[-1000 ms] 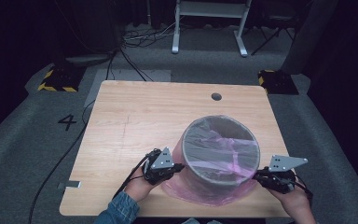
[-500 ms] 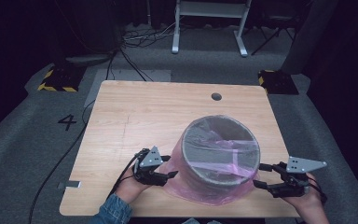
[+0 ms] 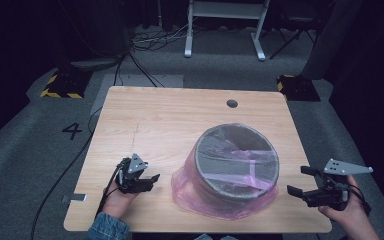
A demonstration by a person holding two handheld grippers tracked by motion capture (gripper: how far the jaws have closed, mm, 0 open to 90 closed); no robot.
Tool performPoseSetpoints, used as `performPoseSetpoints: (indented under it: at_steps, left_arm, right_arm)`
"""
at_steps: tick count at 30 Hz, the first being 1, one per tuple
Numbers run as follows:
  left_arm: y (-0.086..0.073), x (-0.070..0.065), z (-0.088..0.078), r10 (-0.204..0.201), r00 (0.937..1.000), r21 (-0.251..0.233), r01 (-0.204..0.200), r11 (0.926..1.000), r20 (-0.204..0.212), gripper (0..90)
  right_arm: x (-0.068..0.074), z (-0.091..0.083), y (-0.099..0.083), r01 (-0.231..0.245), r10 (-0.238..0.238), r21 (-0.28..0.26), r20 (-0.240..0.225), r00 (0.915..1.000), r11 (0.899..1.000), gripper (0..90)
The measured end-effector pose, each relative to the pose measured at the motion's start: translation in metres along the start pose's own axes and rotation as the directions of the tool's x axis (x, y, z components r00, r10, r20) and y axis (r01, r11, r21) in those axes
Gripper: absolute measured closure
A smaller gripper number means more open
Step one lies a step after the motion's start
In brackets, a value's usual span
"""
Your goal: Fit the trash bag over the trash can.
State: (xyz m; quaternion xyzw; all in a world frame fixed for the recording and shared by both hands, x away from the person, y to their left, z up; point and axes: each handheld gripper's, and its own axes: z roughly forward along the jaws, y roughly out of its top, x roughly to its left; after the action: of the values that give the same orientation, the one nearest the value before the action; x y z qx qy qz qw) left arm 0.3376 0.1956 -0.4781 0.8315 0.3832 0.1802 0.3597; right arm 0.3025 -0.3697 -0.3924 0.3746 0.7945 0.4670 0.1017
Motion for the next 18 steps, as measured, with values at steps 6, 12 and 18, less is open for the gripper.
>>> performPoseSetpoints:
  at_steps: [6, 12, 18]
  left_arm:
    - [-0.012, 0.017, 0.002, -0.041, 0.9987, 0.033, 0.042, 0.9986, -0.028, 37.3]
    - [-0.02, 0.02, 0.004, -0.045, 0.9975, 0.061, 0.048, 0.9969, -0.054, 37.3]
    - [-0.026, 0.027, 0.003, -0.057, 0.9971, 0.05, 0.059, 0.997, -0.051, 34.3]
  right_arm:
    - [0.001, -0.01, 0.017, 0.054, -0.054, 0.005, 0.016, 0.9984, 0.999, 12.6]
    - [-0.001, -0.016, 0.03, -0.029, 0.029, 0.007, 0.034, 0.999, 1.0, 23.5]
    - [-0.005, -0.015, 0.038, -0.054, 0.055, -0.02, 0.066, 0.9963, 0.998, 22.1]
